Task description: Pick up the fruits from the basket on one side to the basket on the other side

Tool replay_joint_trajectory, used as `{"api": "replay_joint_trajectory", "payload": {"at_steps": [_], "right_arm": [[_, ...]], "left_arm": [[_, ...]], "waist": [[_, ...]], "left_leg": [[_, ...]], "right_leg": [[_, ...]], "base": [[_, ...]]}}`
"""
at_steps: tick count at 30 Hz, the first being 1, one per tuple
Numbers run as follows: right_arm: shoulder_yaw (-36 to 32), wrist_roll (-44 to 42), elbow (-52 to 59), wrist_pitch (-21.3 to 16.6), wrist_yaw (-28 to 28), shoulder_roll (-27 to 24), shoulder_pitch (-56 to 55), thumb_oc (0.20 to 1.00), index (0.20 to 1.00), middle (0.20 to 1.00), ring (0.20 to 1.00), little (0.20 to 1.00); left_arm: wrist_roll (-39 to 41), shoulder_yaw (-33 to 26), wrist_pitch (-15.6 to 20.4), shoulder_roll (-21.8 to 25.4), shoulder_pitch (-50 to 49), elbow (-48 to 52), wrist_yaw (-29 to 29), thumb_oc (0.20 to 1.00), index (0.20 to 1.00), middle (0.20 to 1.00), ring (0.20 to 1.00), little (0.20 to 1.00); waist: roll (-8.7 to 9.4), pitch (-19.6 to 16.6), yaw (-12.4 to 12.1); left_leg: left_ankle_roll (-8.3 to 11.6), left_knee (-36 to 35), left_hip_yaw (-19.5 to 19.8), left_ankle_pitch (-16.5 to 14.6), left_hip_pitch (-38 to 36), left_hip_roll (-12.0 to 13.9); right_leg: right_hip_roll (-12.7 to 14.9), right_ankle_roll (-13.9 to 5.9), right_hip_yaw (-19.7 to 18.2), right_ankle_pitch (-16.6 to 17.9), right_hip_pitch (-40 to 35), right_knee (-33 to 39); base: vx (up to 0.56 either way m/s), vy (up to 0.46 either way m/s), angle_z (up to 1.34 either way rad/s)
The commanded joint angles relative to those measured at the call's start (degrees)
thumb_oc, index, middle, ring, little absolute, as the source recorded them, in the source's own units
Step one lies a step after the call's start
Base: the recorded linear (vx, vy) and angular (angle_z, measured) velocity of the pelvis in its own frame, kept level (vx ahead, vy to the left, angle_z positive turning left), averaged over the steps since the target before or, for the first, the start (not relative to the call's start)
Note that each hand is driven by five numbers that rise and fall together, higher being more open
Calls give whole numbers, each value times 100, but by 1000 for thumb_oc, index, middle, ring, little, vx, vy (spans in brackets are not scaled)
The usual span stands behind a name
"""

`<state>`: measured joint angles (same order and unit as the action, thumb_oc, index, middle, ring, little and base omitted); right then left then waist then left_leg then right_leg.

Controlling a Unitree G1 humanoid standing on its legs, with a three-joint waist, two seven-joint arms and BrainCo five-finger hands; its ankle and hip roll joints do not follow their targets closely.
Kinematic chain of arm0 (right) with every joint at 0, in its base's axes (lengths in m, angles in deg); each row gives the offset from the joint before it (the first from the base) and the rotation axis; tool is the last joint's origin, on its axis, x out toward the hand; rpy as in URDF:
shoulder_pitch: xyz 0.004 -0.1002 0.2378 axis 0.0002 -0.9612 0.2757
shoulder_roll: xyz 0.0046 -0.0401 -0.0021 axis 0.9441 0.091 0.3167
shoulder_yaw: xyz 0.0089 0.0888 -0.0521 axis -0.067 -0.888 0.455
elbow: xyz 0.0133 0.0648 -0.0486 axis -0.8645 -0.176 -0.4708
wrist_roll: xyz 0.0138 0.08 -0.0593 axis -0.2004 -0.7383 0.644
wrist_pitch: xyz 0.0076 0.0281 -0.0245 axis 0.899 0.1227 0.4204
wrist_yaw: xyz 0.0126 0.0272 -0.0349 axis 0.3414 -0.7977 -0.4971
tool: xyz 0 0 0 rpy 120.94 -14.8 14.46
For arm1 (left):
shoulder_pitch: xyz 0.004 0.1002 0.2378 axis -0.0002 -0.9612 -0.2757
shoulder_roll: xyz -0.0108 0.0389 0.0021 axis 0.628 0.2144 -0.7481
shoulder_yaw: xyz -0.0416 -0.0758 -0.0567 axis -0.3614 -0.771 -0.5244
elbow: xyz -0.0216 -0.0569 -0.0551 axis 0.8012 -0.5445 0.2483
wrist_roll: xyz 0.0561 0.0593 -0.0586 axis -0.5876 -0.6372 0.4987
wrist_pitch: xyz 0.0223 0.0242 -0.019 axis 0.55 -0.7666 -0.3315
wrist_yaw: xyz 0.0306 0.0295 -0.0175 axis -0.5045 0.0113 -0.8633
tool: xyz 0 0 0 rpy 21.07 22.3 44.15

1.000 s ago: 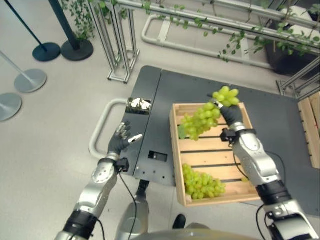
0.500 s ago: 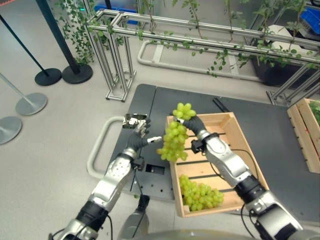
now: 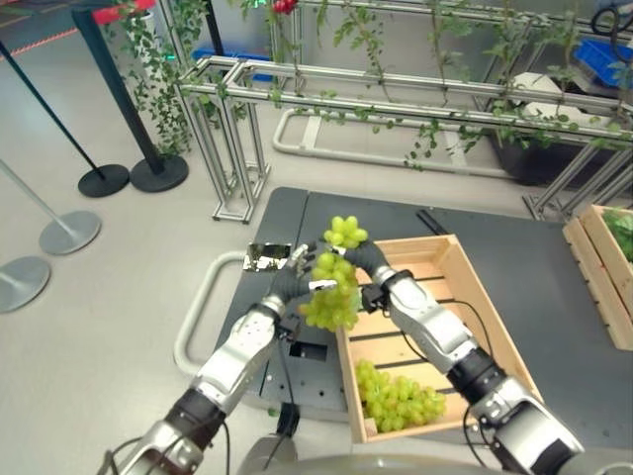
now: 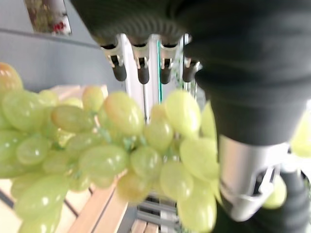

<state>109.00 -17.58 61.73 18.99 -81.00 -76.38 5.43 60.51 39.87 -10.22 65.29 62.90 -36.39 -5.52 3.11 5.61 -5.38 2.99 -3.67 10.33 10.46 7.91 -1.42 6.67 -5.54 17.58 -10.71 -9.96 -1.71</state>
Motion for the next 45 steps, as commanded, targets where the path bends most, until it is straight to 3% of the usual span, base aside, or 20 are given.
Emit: {"api": "replay_joint_trajectory", "payload": {"at_steps": [1,10,15,22,23,24,31,32,33,34,35,36,37,38,45], "right_arm": [[252,-405,314,-321,223,457,610,200,200,200,200,200],[609,-481,213,-241,483,474,957,200,200,200,200,200],[671,-738,265,-305,331,670,1020,200,200,200,200,200],[781,-901,341,-428,205,870,819,200,200,200,200,200],[786,-915,349,-438,201,879,805,200,200,200,200,200],[794,-996,376,-484,148,896,744,200,200,200,200,200],[725,-1059,493,-592,103,778,477,200,200,200,200,200],[625,-1093,576,-636,75,691,362,548,548,548,548,548],[627,-1093,580,-634,74,688,356,517,517,517,517,517],[580,-1091,614,-633,73,644,291,416,416,416,416,416],[508,-1094,662,-651,64,590,223,504,504,504,504,504],[365,-1018,757,-669,79,467,89,878,878,878,878,878],[366,-1017,761,-667,79,466,83,890,890,890,890,890],[301,-999,798,-683,69,423,11,1000,1000,1000,1000,1000],[-288,-751,1341,-746,228,-1,-564,1000,1000,1000,1000,1000]], "left_arm": [[135,170,123,-201,681,-575,-52,1000,1000,1000,1000,1000],[-306,510,46,-59,1205,-1016,211,1000,1000,1000,1000,1000],[93,217,205,-364,1246,-990,-375,1000,1000,1000,1000,1000],[223,125,313,-558,1341,-830,-758,1000,1000,1000,1000,1000],[241,111,328,-583,1354,-834,-795,398,398,398,398,398],[472,77,419,-653,1350,-802,-904,200,200,200,200,200],[641,-79,551,-677,1205,-671,-1013,200,200,200,200,200],[688,-176,591,-665,1102,-626,-1027,200,200,200,200,200],[688,-175,591,-666,1098,-623,-1027,200,200,200,200,200],[691,-230,587,-642,1039,-585,-1018,200,200,200,200,200],[716,-301,603,-609,952,-535,-1021,200,200,200,200,200],[742,-454,622,-546,794,-411,-987,200,200,200,200,200],[742,-455,619,-545,789,-405,-987,200,200,200,200,200],[777,-508,627,-524,725,-358,-985,200,200,200,200,200],[939,-1148,682,-363,89,205,-826,200,200,200,200,200]], "waist": [[9,-214,85],[-38,-327,145],[2,-342,112],[12,-339,120],[13,-337,120],[19,-328,126],[10,-300,155],[2,-284,177],[0,-287,176],[-7,-283,180],[-11,-270,184],[-33,-253,197],[-34,-255,197],[-44,-246,206],[-185,-192,274]], "left_leg": [[130,185,-112,-1108,-563,327],[142,200,-158,-1144,-638,343],[141,221,-160,-1150,-656,340],[132,209,-157,-1145,-680,340],[132,206,-155,-1144,-685,340],[137,208,-159,-1138,-688,345],[148,189,-167,-1131,-710,360],[154,185,-176,-1130,-714,369],[154,185,-177,-1131,-715,370],[157,176,-179,-1128,-722,377],[161,175,-187,-1128,-725,385],[172,177,-195,-1124,-724,395],[172,177,-195,-1124,-725,395],[178,178,-200,-1122,-728,404],[246,220,-222,-1089,-721,478]], "right_leg": [[400,-299,-40,430,458,-72],[399,-297,-78,447,396,-16],[399,-269,-85,444,362,-5],[401,-264,-64,442,331,-2],[402,-263,-65,443,325,3],[398,-260,-70,439,323,9],[393,-249,-73,418,309,7],[391,-245,-89,409,312,5],[391,-245,-90,408,313,4],[387,-238,-87,402,309,10],[382,-236,-93,401,313,12],[370,-226,-98,393,304,27],[369,-226,-98,394,302,28],[366,-220,-103,390,297,35],[282,-143,-130,322,284,73]], "base": [[5,2,-7],[5,3,-4],[0,0,0],[0,0,0],[0,0,0],[0,0,0],[0,0,0],[0,0,0],[0,0,0],[0,0,0],[-8,-31,-1],[0,0,0],[0,0,0],[0,0,0],[-16,-47,-5]]}}
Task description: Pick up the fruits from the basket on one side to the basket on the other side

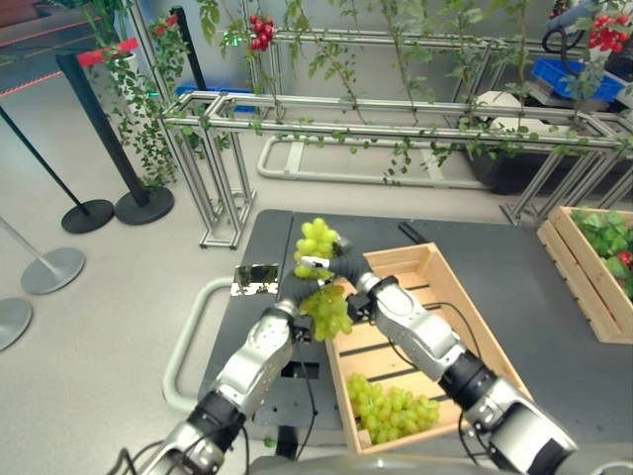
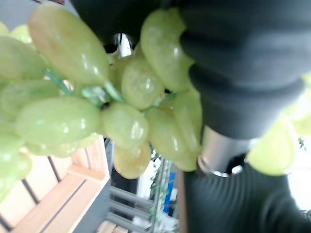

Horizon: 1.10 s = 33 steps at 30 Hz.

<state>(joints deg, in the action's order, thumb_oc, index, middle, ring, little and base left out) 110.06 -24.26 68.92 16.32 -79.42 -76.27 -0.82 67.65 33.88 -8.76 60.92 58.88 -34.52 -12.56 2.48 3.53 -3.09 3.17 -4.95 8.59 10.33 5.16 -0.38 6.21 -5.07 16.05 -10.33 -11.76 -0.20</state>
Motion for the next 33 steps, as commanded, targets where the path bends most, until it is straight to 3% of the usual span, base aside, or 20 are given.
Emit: {"api": "replay_joint_trajectory", "payload": {"at_steps": [1,8,12,14,15,16,17,18,19,20,21,22,23,27,30,33], "right_arm": [[-505,-81,734,-510,107,-62,-52,1000,1000,1000,1000,1000],[-1202,-101,1340,-758,211,-231,-773,1000,1000,1000,1000,1000],[-1561,-232,1644,-1031,163,-251,-1044,1000,1000,1000,1000,1000],[-1681,-168,1732,-1050,151,-289,-1101,1000,1000,1000,1000,1000],[-1861,38,1770,-1123,15,-332,-1168,1000,1000,1000,1000,1000],[-1896,76,1765,-1165,-19,-320,-1167,1000,1000,1000,1000,1000],[-1897,77,1764,-1166,-19,-320,-1165,1000,1000,1000,1000,1000],[-1976,45,1786,-1196,-34,-246,-1299,1000,1000,1000,1000,1000],[-2019,83,1790,-1223,-72,-212,-1336,1000,1000,1000,1000,1000],[-2020,84,1791,-1223,-72,-210,-1336,1000,1000,1000,1000,1000],[-2097,107,1778,-1247,-96,-147,-1433,1000,1000,1000,1000,1000],[-2099,107,1779,-1246,-96,-147,-1433,1000,1000,1000,1000,1000],[-2191,103,1736,-1261,-138,-111,-1524,1000,1000,1000,1000,1000],[-2317,211,1777,-1283,-192,-103,-1590,1000,1000,1000,1000,1000],[-2424,238,1814,-1326,-270,-83,-1597,1000,1000,1000,1000,1000],[-2468,267,1780,-1347,-307,47,-1673,1000,1000,1000,1000,1000]], "left_arm": [[256,-662,548,87,376,102,-95,200,200,200,200,200],[548,-1443,672,-16,-507,658,37,200,200,200,200,200],[776,-1948,835,-152,-958,879,2,200,200,200,200,200],[783,-1976,827,-184,-1004,920,54,200,200,200,200,200],[807,-2022,880,-264,-1021,867,117,200,200,200,200,200],[777,-2059,904,-249,-1085,896,159,200,200,200,200,200],[777,-2060,903,-248,-1084,898,159,200,200,200,200,200],[830,-2146,912,-308,-1281,1012,218,200,200,200,200,200],[812,-2158,898,-337,-1348,1048,258,200,200,200,200,200],[811,-2158,896,-335,-1348,1052,257,200,200,200,200,200],[824,-2171,881,-395,-1465,1094,323,200,200,200,200,200],[823,-2170,880,-395,-1466,1097,323,200,200,200,200,200],[778,-2209,868,-439,-1571,1138,347,200,200,200,200,200],[663,-2279,864,-465,-1663,1193,312,200,200,200,200,200],[524,-2245,838,-389,-1619,1201,283,200,200,200,200,200],[354,-2252,814,-281,-1598,1315,268,200,200,200,200,200]], "waist": [[-150,30,60],[-413,203,103],[-539,593,42],[-529,632,89],[-437,690,191],[-398,675,198],[-399,661,203],[-283,621,223],[-239,598,227],[-232,589,239],[-252,547,260],[-237,539,273],[-294,492,291],[-426,353,369],[-428,354,420],[-296,425,438]], "left_leg": [[242,366,-52,-1066,-439,383],[434,568,-25,-920,-323,546],[719,566,19,-322,116,864],[659,638,-205,-323,184,887],[529,1095,-897,-490,330,973],[491,1321,-959,-712,316,911],[481,1329,-953,-697,349,904],[380,1806,-953,-1322,164,697],[314,2057,-978,-1608,86,574],[302,2062,-969,-1590,113,557],[264,2264,-1002,-2010,-179,420],[252,2240,-995,-1972,-166,393],[217,2313,-983,-2317,-584,305],[141,1852,-959,-2646,-1230,203],[90,1644,-1082,-2532,-1175,266],[-54,1009,-1099,-2425,-1290,171]], "right_leg": [[313,-178,21,271,459,-69],[66,8,30,227,393,143],[-259,161,180,247,509,338],[-215,161,283,253,573,292],[-45,153,564,293,742,211],[-18,150,621,347,856,209],[-12,146,628,366,881,209],[47,174,693,438,966,259],[76,197,771,463,984,268],[92,191,784,477,1002,266],[93,223,952,490,1015,258],[119,216,965,507,1033,256],[108,245,1127,542,1065,200],[203,224,1515,688,1378,-10],[309,167,1696,849,1501,-65],[507,-74,1803,1301,1829,-52]], "base": [[-23,-68,-8],[-55,-93,-7],[-176,-143,2],[-176,-57,34],[-247,-138,116],[-256,-133,134],[-215,-145,82],[-206,-128,20],[-207,-128,-22],[-160,-67,-26],[-99,-19,-6],[-183,-17,62],[-100,14,107],[-182,100,107],[-199,137,88],[-319,222,49]]}}
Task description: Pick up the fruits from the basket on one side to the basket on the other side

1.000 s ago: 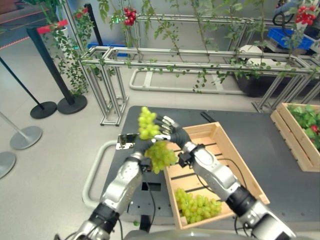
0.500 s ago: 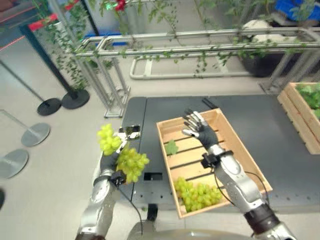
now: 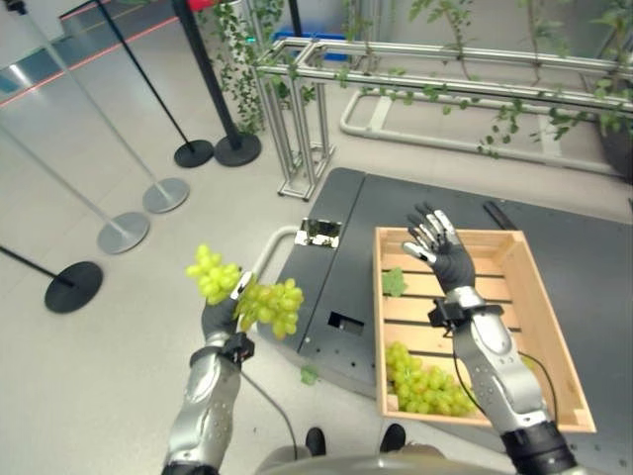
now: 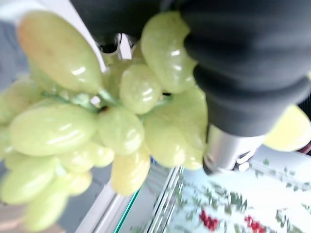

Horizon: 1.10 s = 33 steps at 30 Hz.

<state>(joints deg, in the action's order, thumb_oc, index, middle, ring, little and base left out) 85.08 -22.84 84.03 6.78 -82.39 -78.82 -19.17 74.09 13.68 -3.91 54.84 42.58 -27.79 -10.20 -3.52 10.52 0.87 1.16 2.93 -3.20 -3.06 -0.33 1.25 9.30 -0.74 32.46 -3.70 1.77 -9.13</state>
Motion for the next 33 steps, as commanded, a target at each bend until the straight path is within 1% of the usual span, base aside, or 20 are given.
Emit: {"api": "replay_joint_trajectory", "payload": {"at_steps": [1,6,8,9,10,11,12,13,14,15,16,18,21,25,27,28,29,31,32,33], "right_arm": [[29,160,249,-374,-24,343,174,1000,1000,1000,1000,1000],[65,189,148,-357,-63,518,202,1000,1000,1000,1000,1000],[11,216,190,-359,-93,538,199,1000,1000,1000,1000,1000],[10,216,190,-359,-93,540,200,1000,1000,1000,1000,1000],[-74,206,214,-362,-101,514,136,1000,1000,1000,1000,1000],[-127,194,236,-349,-95,488,28,1000,1000,1000,1000,1000],[-129,194,238,-348,-95,490,28,1000,1000,1000,1000,1000],[-204,337,269,-327,-96,460,-126,1000,1000,1000,1000,1000],[-204,337,270,-327,-96,461,-125,1000,1000,1000,1000,1000],[-238,416,262,-334,-124,417,-201,1000,1000,1000,1000,1000],[-238,416,261,-335,-123,417,-199,1000,1000,1000,1000,1000],[-234,372,265,-348,-148,378,-249,1000,1000,1000,1000,1000],[-79,234,140,-266,-85,295,-169,1000,1000,1000,1000,1000],[-125,174,155,-264,-67,242,-154,1000,1000,1000,1000,1000],[-270,235,182,-310,-192,132,-76,1000,1000,1000,1000,1000],[-196,241,146,-292,-246,119,8,1000,1000,1000,1000,1000],[-194,241,140,-295,-245,120,8,1000,1000,1000,1000,1000],[-194,277,108,-258,-175,135,-52,1000,1000,1000,1000,1000],[-227,340,61,-253,-140,144,-73,1000,1000,1000,1000,1000],[-227,342,57,-255,-139,145,-74,1000,1000,1000,1000,1000]], "left_arm": [[-321,-274,321,375,31,677,16,200,200,200,200,200],[-500,-354,358,514,24,777,-19,200,200,200,200,200],[-514,-267,410,592,133,725,-49,200,200,200,200,200],[-514,-267,410,593,134,725,-49,200,200,200,200,200],[-538,-185,440,640,197,708,-31,200,200,200,200,200],[-600,-100,400,674,223,708,-15,200,200,200,200,200],[-601,-99,399,676,224,709,-16,200,200,200,200,200],[-683,8,333,680,214,646,-10,200,200,200,200,200],[-684,8,333,680,214,648,-11,200,200,200,200,200],[-780,115,310,671,214,629,-19,200,200,200,200,200],[-781,114,310,671,215,631,-20,200,200,200,200,200],[-762,147,313,655,208,676,1,200,200,200,200,200],[-730,-6,351,611,30,806,54,200,200,200,200,200],[-604,-118,343,568,-88,896,82,200,200,200,200,200],[-555,-91,335,543,75,802,49,200,200,200,200,200],[-559,-91,360,565,129,750,78,200,200,200,200,200],[-560,-91,359,566,122,754,77,200,200,200,200,200],[-607,-181,390,542,0,825,111,200,200,200,200,200],[-600,-248,383,519,-67,870,150,200,200,200,200,200],[-600,-248,379,519,-74,878,149,200,200,200,200,200]], "waist": [[369,-224,34],[613,-8,29],[626,101,144],[632,96,141],[589,71,129],[551,-18,109],[559,-38,113],[529,-169,191],[529,-185,192],[547,-272,303],[543,-281,306],[554,-309,307],[544,-399,109],[445,-347,-18],[386,-113,212],[416,-92,158],[413,-86,177],[482,-146,123],[511,-197,136],[503,-192,155]], "left_leg": [[120,50,94,-1008,-729,2],[-32,-495,205,-669,-810,-190],[-113,-413,396,-495,-616,-256],[-115,-413,393,-492,-609,-261],[-191,-284,556,-381,-340,-283],[-264,-204,819,-254,-113,-312],[-263,-203,822,-225,-76,-323],[-310,-205,1165,-89,58,-364],[-306,-209,1165,-63,87,-364],[-319,-120,1602,36,243,-536],[-313,-120,1605,58,266,-532],[-277,-13,1982,137,441,-721],[-152,71,2354,192,644,-802],[86,187,2549,424,1035,-724],[13,618,1381,322,1339,-546],[32,829,936,26,1169,-424],[32,851,956,2,1166,-428],[36,972,1006,-273,937,-512],[55,1007,965,-463,718,-448],[57,1024,987,-484,714,-445]], "right_leg": [[243,-577,121,748,598,847],[238,-858,-292,1117,946,904],[82,-910,-1382,836,1084,490],[87,-910,-1388,835,1095,484],[-198,-820,-2095,540,953,175],[-468,-730,-2543,174,741,-232],[-458,-730,-2541,201,769,-219],[-969,-669,-3284,-228,586,-509],[-968,-669,-3284,-198,609,-494],[-1406,-519,-4193,-548,334,-481],[-1408,-519,-4191,-516,346,-459],[-1560,-371,-4872,-667,129,-402],[-1406,-262,-5030,-458,-67,494],[-1383,-166,-4800,-431,-194,819],[-1150,-233,-4185,-424,-124,774],[-955,-285,-3674,-284,24,797],[-956,-286,-3653,-295,2,803],[-705,-340,-3236,-194,24,878],[-551,-395,-2850,-150,6,941],[-558,-395,-2828,-159,-15,944]], "base": [[-207,114,32],[-233,152,12],[-195,122,30],[-243,118,57],[-247,123,37],[-257,123,75],[-157,96,77],[-63,42,80],[-60,42,68],[-29,-1,94],[-40,-6,190],[-72,-77,161],[-102,-169,44],[-173,-71,39],[-353,25,145],[-296,-13,181],[-225,-18,176],[-134,8,117],[-126,20,86],[-179,85,134]]}}
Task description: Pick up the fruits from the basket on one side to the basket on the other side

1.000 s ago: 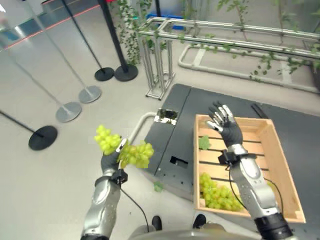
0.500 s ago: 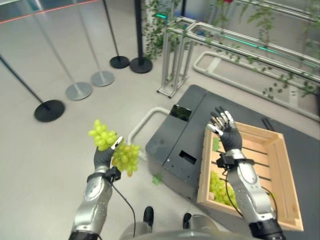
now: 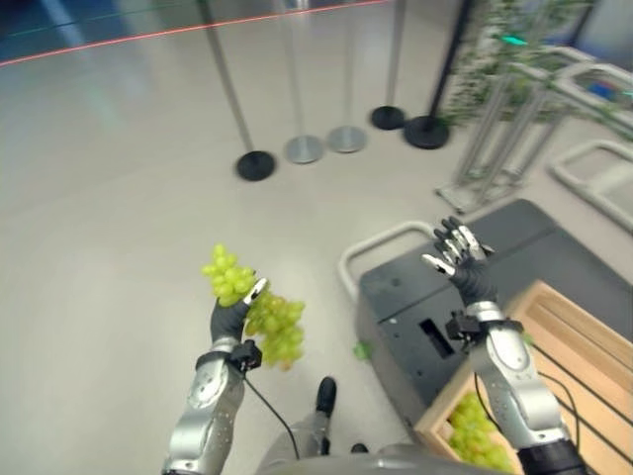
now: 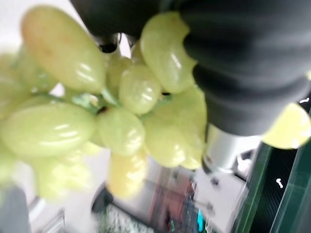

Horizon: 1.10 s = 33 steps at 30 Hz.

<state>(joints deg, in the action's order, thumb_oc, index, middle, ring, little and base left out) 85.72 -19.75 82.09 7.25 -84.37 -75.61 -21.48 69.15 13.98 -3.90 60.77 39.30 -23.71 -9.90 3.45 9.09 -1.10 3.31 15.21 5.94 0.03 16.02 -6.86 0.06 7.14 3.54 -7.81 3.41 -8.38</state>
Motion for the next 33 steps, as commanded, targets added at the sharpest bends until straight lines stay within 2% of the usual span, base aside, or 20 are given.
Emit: {"api": "replay_joint_trajectory", "payload": {"at_steps": [1,2,4,5,6,7,8,9,13,16,18,20,21,23,25,28,29,30,32,33], "right_arm": [[-329,80,222,-303,47,-175,161,1000,1000,1000,1000,1000],[-329,81,217,-305,48,-175,161,1000,1000,1000,1000,1000],[-378,98,203,-330,15,-169,171,1000,1000,1000,1000,1000],[-434,118,215,-355,-4,-186,163,1000,1000,1000,1000,1000],[-514,139,229,-385,-119,-208,126,1000,1000,1000,1000,1000],[-542,145,249,-386,-124,-201,101,1000,1000,1000,1000,1000],[-542,145,250,-386,-124,-203,99,1000,1000,1000,1000,1000],[-583,204,256,-406,-163,-172,50,1000,1000,1000,1000,1000],[-625,258,209,-363,-183,-44,-27,1000,1000,1000,1000,1000],[-598,290,125,-355,-203,106,50,1000,1000,1000,1000,1000],[-560,305,114,-354,-204,140,80,1000,1000,1000,1000,1000],[-525,379,69,-329,-205,206,70,1000,1000,1000,1000,1000],[-504,397,40,-317,-222,212,100,1000,1000,1000,1000,1000],[-515,401,17,-294,-218,194,142,1000,1000,1000,1000,1000],[-519,381,16,-313,-191,169,161,1000,1000,1000,1000,1000],[-519,236,-41,-334,-150,139,128,1000,1000,1000,1000,1000],[-519,236,-41,-334,-150,139,128,1000,1000,1000,1000,1000],[-497,259,-66,-328,-92,52,81,1000,1000,1000,1000,1000],[-478,338,-27,-290,-23,-85,28,1000,1000,1000,1000,1000],[-510,426,65,-304,12,-169,-132,1000,1000,1000,1000,1000]], "left_arm": [[-82,-314,363,-68,257,478,150,200,200,200,200,200],[-82,-312,360,-69,253,483,150,200,200,200,200,200],[-39,-328,370,-74,288,518,147,200,200,200,200,200],[-36,-313,370,-61,332,547,155,200,200,200,200,200],[-58,-247,336,-16,442,562,194,200,200,200,200,200],[-52,-247,338,5,461,574,225,200,200,200,200,200],[-51,-247,337,3,458,576,225,200,200,200,200,200],[-98,-214,322,20,468,587,248,200,200,200,200,200],[-336,-250,300,187,460,782,279,200,200,200,200,200],[-492,-315,277,391,472,949,254,200,200,200,200,200],[-537,-337,267,443,476,975,236,200,200,200,200,200],[-570,-377,278,453,447,1005,200,200,200,200,200,200],[-558,-331,291,480,491,964,185,200,200,200,200,200],[-557,-201,311,548,590,868,148,200,200,200,200,200],[-570,-172,329,525,611,865,170,200,200,200,200,200],[-530,-214,335,432,537,894,213,200,200,200,200,200],[-530,-214,335,432,537,894,213,200,200,200,200,200],[-418,-201,350,354,494,864,235,200,200,200,200,200],[-433,-235,370,286,434,860,312,200,200,200,200,200],[-429,-323,376,258,373,864,284,200,200,200,200,200]], "waist": [[-200,-79,321],[-209,-79,338],[-243,-106,326],[-252,-98,340],[-251,-81,393],[-278,-114,437],[-286,-105,442],[-340,-145,433],[-330,-209,269],[-170,-153,62],[-144,-122,-7],[-56,-64,-61],[-49,-1,-14],[-189,68,177],[-239,93,241],[-219,103,257],[-219,103,257],[-191,101,342],[-162,87,361],[-120,128,300]], "left_leg": [[-86,-205,-100,-882,-1089,603],[-79,-205,-79,-890,-1093,609],[32,-369,-314,-862,-1261,951],[85,-360,-562,-853,-1310,1180],[149,-101,-1178,-853,-1284,1522],[169,-111,-1500,-967,-1386,1648],[172,-99,-1493,-980,-1392,1656],[240,-584,-1645,-785,-1490,1693],[241,-1071,-1343,-661,-1538,1509],[46,-1252,-964,-675,-1508,1231],[-18,-1404,-849,-630,-1534,1156],[-139,-1688,-610,-551,-1651,913],[-195,-1729,-401,-466,-1629,829],[-226,-1900,-47,-351,-1704,894],[-259,-1937,422,-293,-1775,790],[-304,-1931,994,-208,-1764,567],[-304,-1931,994,-208,-1764,567],[-397,-1856,1507,-224,-1841,236],[-414,-1704,1837,-292,-1888,-48],[-391,-1599,1827,-383,-1884,-136]], "right_leg": [[506,-1203,456,285,-161,920],[499,-1200,478,278,-174,922],[633,-1235,917,300,-181,920],[748,-1254,1214,304,-221,890],[971,-1275,1704,352,-268,855],[1060,-1303,1970,343,-277,789],[1053,-1304,1976,336,-290,784],[1105,-1358,2161,384,-325,819],[1495,-1585,2575,648,-409,587],[1844,-1722,2715,768,-428,175],[1931,-1735,2690,807,-339,-36],[2295,-1889,2598,1291,-255,-430],[2321,-1897,2233,1580,-157,-640],[1400,-1657,1007,885,256,-824],[581,-1490,278,283,498,-705],[196,-1349,108,239,704,-272],[196,-1349,108,239,704,-272],[-291,-1242,-415,385,955,88],[-341,-1238,-572,542,943,217],[-205,-1226,-541,577,840,277]], "base": [[-95,55,141],[-140,105,153],[-102,130,91],[-174,228,140],[-168,229,184],[-124,171,172],[-52,179,159],[-20,198,112],[8,278,104],[6,284,97],[6,208,80],[39,229,78],[28,185,100],[102,182,143],[226,176,123],[190,51,115],[316,60,128],[330,66,127],[347,17,150],[226,-58,139]]}}
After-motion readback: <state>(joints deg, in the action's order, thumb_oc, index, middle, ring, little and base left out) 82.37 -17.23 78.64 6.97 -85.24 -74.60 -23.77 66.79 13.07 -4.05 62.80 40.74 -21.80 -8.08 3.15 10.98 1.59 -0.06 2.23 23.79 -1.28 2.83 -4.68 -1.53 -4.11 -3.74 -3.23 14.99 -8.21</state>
